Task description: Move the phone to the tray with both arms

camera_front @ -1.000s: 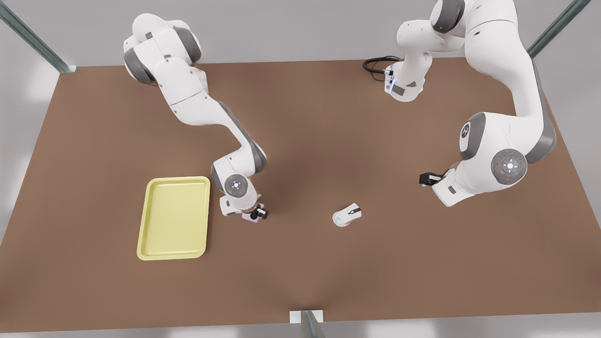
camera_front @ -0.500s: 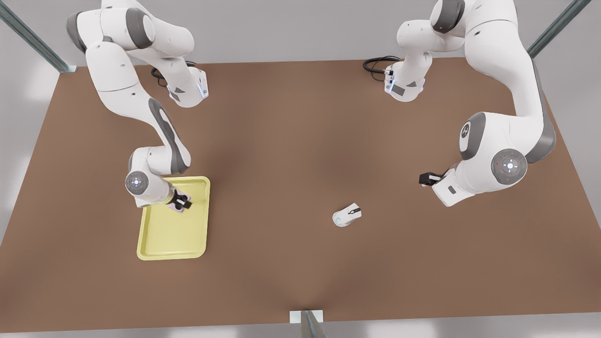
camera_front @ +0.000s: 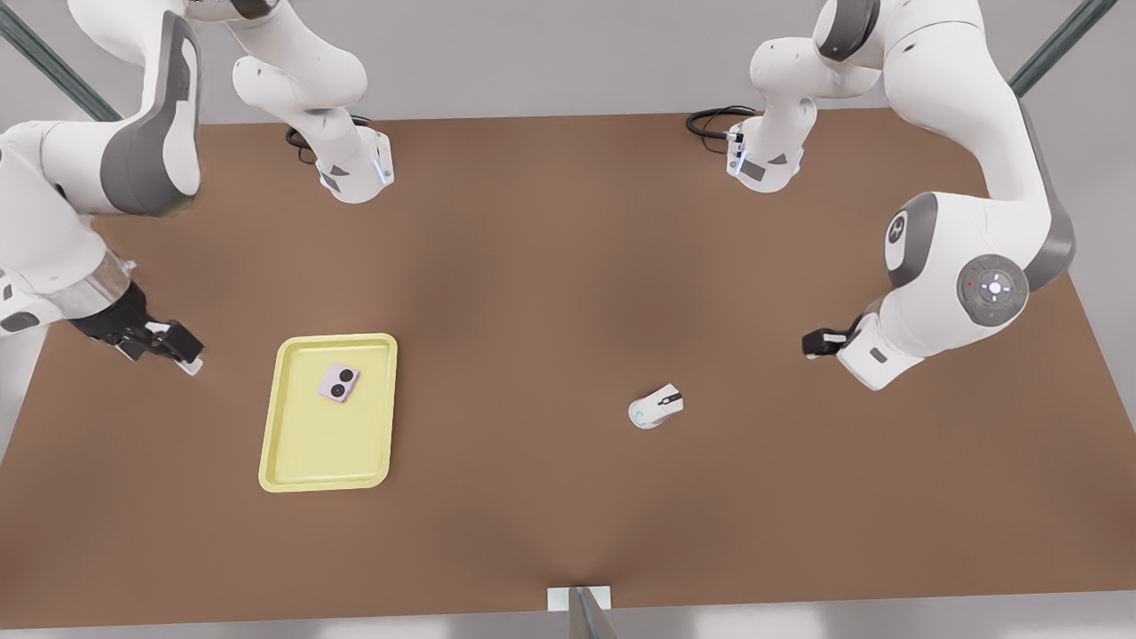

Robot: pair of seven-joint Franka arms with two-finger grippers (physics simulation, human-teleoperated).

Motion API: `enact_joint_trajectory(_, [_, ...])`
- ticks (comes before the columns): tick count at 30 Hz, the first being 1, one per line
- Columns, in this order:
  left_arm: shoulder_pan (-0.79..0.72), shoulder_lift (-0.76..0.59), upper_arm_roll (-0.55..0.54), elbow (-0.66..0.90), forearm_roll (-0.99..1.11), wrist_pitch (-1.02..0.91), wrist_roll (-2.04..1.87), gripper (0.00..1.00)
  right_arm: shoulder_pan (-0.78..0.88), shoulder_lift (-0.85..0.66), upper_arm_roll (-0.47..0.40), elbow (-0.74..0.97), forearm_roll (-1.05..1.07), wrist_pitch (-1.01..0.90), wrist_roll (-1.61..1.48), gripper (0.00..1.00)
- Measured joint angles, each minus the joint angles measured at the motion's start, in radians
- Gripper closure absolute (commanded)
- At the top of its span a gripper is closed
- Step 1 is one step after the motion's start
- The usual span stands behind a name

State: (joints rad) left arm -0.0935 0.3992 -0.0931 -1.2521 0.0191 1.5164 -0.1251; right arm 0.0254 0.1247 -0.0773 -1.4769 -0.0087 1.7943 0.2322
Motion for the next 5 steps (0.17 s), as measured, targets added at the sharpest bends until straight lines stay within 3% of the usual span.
enact_joint_trajectory(5, [0.0,0.005,0.0,0.001,0.0,0.002,-0.055,0.0,0.02,0.019,-0.002,0.057,0.001,-0.154,-0.08,0.0])
